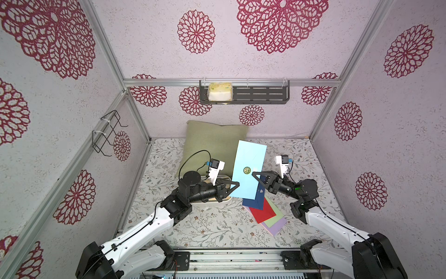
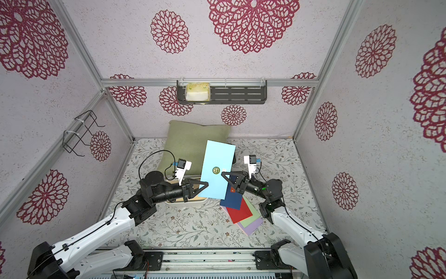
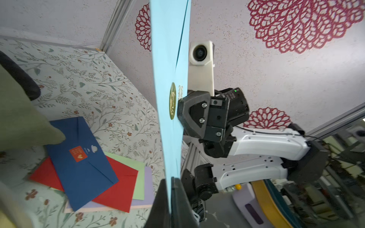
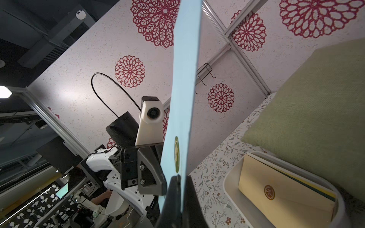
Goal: Put the sealed envelopes into the storage box
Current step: Pick up the envelope from the center of the board.
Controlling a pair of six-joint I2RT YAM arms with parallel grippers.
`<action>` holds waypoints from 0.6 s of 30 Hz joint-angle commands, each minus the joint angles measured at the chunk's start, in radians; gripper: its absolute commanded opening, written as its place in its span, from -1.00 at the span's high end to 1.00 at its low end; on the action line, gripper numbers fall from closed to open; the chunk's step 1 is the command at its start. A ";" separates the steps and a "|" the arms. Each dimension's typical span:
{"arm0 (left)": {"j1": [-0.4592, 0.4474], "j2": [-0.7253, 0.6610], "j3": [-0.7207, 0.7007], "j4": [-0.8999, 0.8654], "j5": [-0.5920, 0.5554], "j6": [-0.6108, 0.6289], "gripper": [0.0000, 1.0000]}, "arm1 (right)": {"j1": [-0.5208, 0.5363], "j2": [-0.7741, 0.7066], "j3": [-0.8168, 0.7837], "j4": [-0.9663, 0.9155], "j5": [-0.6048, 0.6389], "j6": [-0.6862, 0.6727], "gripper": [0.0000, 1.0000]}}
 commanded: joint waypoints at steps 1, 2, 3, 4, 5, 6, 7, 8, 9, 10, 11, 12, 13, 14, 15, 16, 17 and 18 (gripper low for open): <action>0.018 -0.008 0.004 -0.106 -0.108 0.008 0.07 | 0.010 -0.031 0.057 -0.101 0.001 -0.135 1.00; 0.025 -0.012 0.004 -0.156 -0.181 0.004 -0.25 | 0.013 -0.036 0.084 -0.212 0.013 -0.223 1.00; 0.032 -0.017 0.010 -0.217 -0.260 -0.002 -0.40 | 0.017 -0.036 0.114 -0.318 0.024 -0.322 1.00; 0.042 -0.019 0.024 -0.313 -0.377 -0.010 -0.49 | 0.027 -0.034 0.155 -0.460 0.047 -0.443 1.00; 0.053 -0.018 0.040 -0.413 -0.502 -0.024 -0.54 | 0.041 -0.028 0.195 -0.585 0.077 -0.561 1.00; 0.067 -0.016 0.054 -0.509 -0.597 -0.043 -0.59 | 0.053 -0.020 0.219 -0.669 0.109 -0.667 1.00; 0.091 -0.013 0.062 -0.608 -0.694 -0.076 -0.74 | 0.070 -0.004 0.246 -0.758 0.148 -0.782 1.00; 0.125 -0.017 0.056 -0.678 -0.762 -0.123 -0.78 | 0.084 0.018 0.271 -0.834 0.186 -0.878 1.00; 0.161 -0.026 0.043 -0.717 -0.794 -0.151 -0.79 | 0.094 0.044 0.295 -0.883 0.201 -0.954 1.00; 0.207 -0.042 0.018 -0.738 -0.799 -0.164 -0.79 | 0.106 0.081 0.331 -0.948 0.201 -1.032 1.00; 0.252 -0.072 -0.011 -0.737 -0.776 -0.165 -0.79 | 0.120 0.119 0.377 -1.017 0.203 -1.095 1.00; 0.290 -0.102 -0.035 -0.731 -0.756 -0.164 -0.79 | 0.135 0.150 0.418 -1.068 0.204 -1.146 1.00; 0.322 -0.142 -0.057 -0.727 -0.746 -0.161 -0.79 | 0.153 0.183 0.461 -1.120 0.204 -1.207 1.00; 0.345 -0.185 -0.078 -0.724 -0.749 -0.155 -0.79 | 0.177 0.214 0.499 -1.168 0.214 -1.278 1.00; 0.362 -0.220 -0.092 -0.726 -0.757 -0.147 -0.80 | 0.199 0.239 0.537 -1.211 0.232 -1.348 1.00; 0.379 -0.257 -0.103 -0.731 -0.767 -0.139 -0.81 | 0.225 0.274 0.587 -1.272 0.260 -1.421 1.00; 0.394 -0.290 -0.112 -0.743 -0.778 -0.134 -0.83 | 0.246 0.312 0.639 -1.334 0.283 -1.486 1.00; 0.406 -0.312 -0.116 -0.752 -0.781 -0.127 -0.84 | 0.262 0.346 0.691 -1.394 0.300 -1.541 1.00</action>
